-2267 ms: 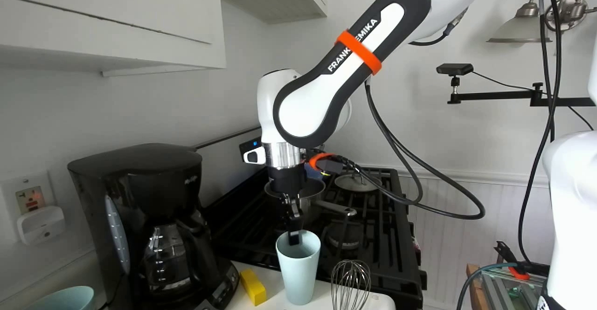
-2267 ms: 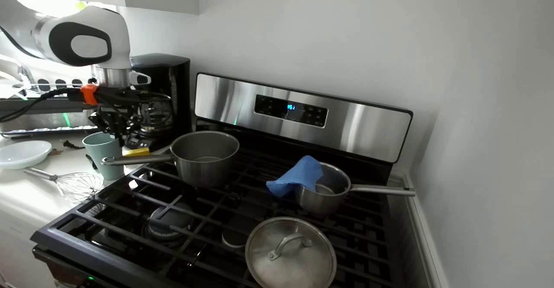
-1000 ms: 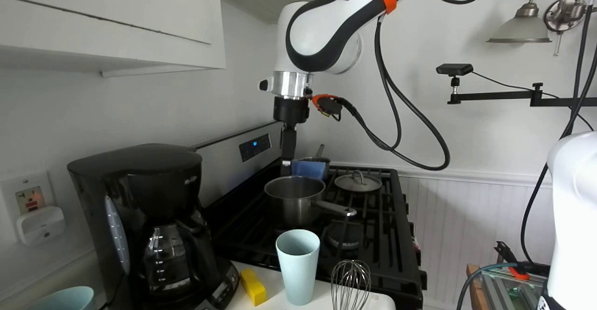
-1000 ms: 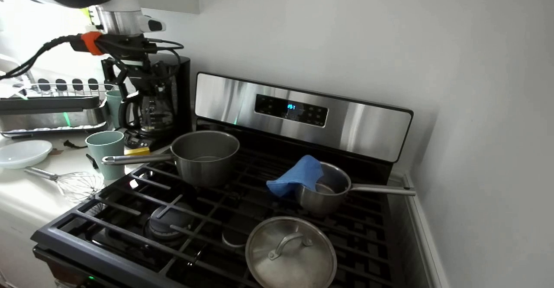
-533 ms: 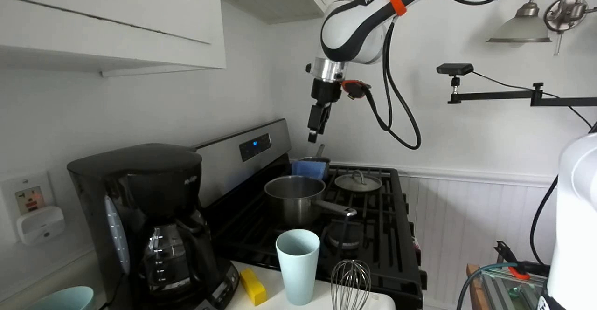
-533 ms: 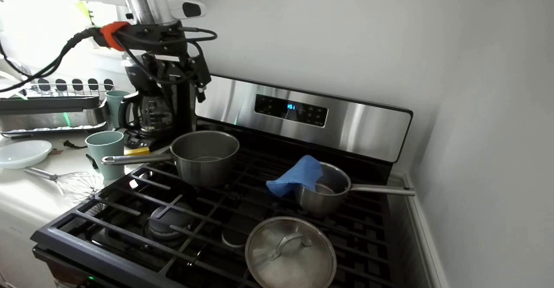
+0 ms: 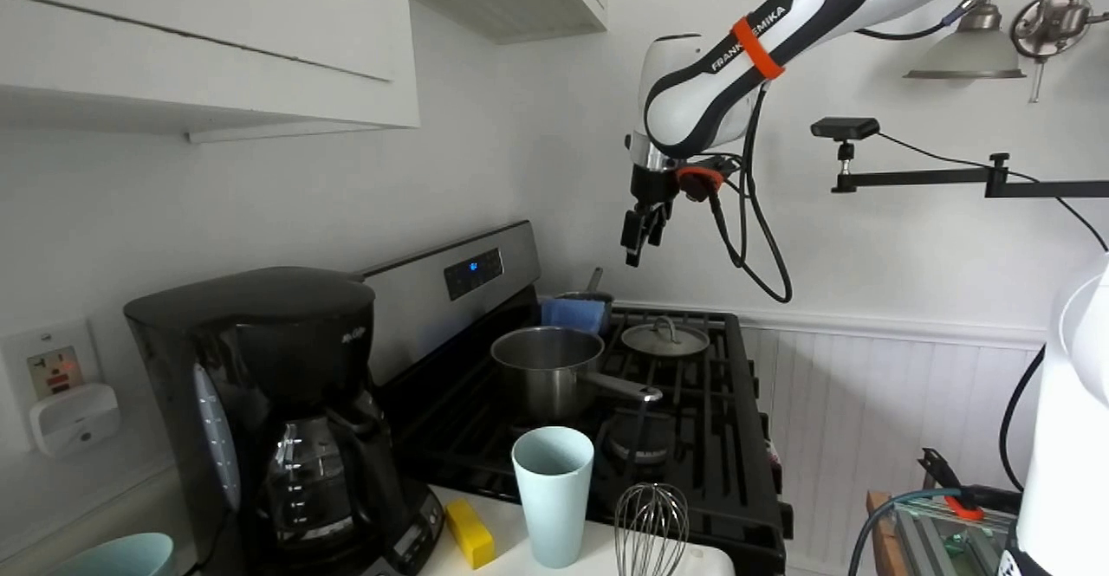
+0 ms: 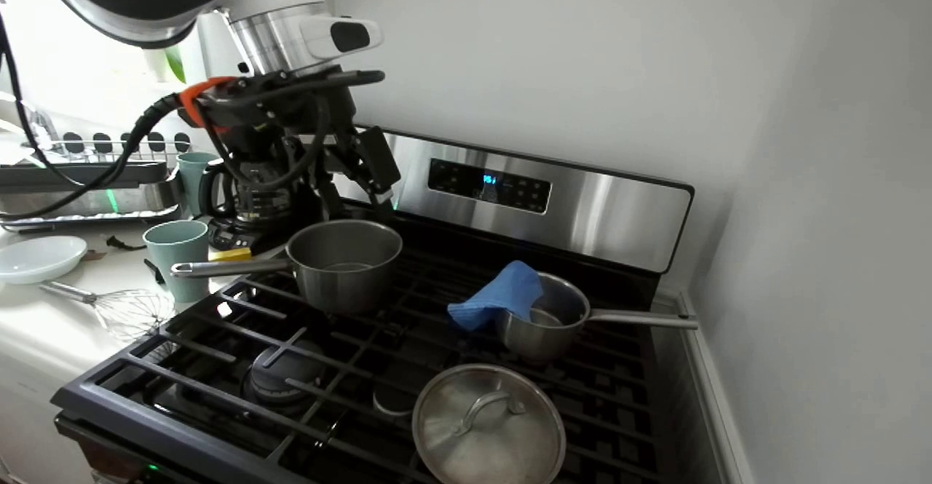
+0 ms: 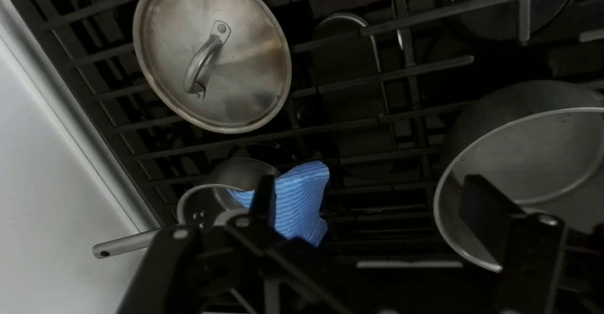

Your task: Remove the lid from the silver pot, put it on the stove, pour the water in the cup into the silver pot on the left side of the stove and then put the lid on the same pot

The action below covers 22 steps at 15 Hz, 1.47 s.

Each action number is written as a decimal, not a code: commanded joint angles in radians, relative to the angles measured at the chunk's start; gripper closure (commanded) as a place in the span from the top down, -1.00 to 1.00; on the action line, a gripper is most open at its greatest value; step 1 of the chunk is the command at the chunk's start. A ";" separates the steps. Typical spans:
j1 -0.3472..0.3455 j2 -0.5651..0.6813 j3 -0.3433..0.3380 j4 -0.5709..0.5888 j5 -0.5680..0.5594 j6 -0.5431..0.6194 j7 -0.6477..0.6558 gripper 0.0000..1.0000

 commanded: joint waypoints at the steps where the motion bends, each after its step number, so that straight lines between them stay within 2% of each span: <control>1: 0.008 0.001 -0.005 0.002 -0.002 -0.002 0.004 1.00; 3: -0.008 0.070 -0.004 0.053 -0.020 -0.030 0.070 1.00; 6: -0.025 0.178 -0.041 0.136 0.045 -0.093 0.138 1.00; 9: -0.042 0.286 -0.079 0.206 0.129 -0.111 0.122 1.00; 13: -0.072 0.427 -0.087 0.313 0.231 -0.130 0.122 1.00; 22: -0.156 0.662 -0.085 0.488 0.234 -0.073 0.123 1.00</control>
